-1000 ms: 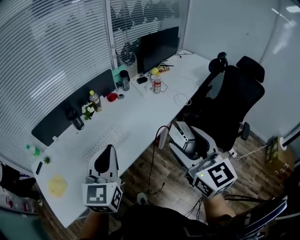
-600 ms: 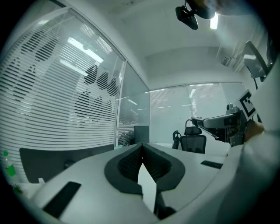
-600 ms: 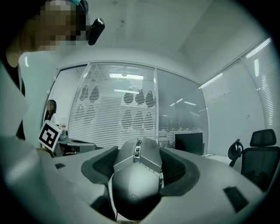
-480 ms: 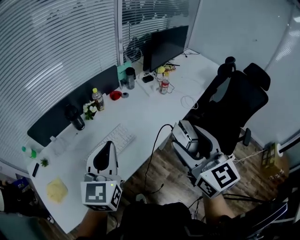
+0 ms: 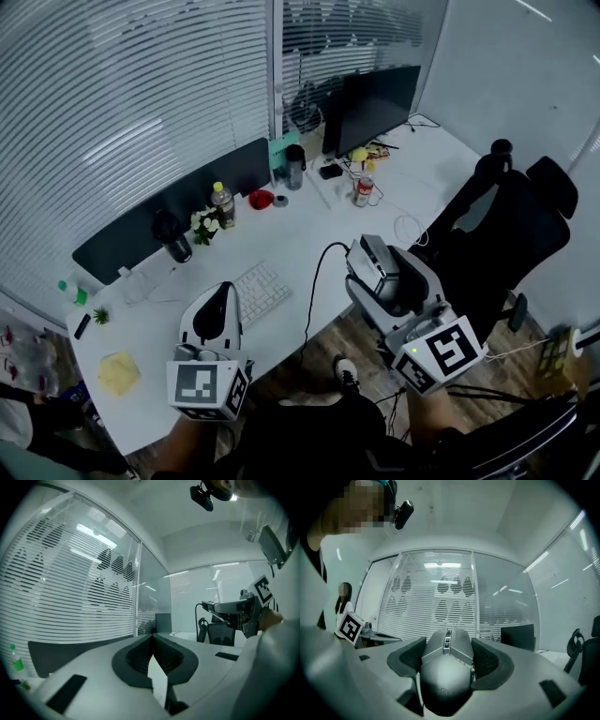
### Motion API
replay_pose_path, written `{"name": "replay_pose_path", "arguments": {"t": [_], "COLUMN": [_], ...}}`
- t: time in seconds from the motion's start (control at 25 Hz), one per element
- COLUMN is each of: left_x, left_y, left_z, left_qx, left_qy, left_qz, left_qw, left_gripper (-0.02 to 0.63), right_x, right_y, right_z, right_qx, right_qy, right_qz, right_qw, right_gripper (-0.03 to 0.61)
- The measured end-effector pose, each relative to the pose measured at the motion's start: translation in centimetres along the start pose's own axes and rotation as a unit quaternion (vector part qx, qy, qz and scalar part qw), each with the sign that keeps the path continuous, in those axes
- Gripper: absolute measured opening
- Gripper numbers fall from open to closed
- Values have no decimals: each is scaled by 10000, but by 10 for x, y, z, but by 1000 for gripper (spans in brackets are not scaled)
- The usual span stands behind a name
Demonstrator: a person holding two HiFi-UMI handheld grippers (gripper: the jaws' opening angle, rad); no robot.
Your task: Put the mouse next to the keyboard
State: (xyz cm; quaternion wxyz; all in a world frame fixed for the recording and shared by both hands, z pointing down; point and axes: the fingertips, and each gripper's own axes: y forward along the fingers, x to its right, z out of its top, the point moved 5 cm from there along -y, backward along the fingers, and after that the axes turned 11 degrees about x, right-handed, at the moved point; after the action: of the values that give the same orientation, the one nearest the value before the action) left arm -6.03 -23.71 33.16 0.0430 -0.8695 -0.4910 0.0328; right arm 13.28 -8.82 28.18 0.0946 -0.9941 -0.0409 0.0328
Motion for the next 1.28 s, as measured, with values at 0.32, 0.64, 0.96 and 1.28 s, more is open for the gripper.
{"name": "replay_pose_path", "arguments": {"t": [0.32,0.64,0.96,1.28], "left_x": [17,38,33,29], "left_y": [36,56,46,37], "left_z": [4,7,1,-15], "left_qx": [-1,-76,-119,-258], "left_qy": [198,198,333,461], "left_qz": [936,1516,1881,2441], "left_qw": [9954,9882,9815,9683], "left_gripper": [29,29,29,29], "right_x": [61,102,107,114], "right_y": [47,78,101,131], "right_z": [-6,-13,-26,-63], "right_qx": [123,110,83,-271], "right_qy": [110,284,359,452], "right_qz": [919,1451,1613,1755], "right_qw": [9956,9890,9862,9831], "right_gripper": [299,299,299,299]}}
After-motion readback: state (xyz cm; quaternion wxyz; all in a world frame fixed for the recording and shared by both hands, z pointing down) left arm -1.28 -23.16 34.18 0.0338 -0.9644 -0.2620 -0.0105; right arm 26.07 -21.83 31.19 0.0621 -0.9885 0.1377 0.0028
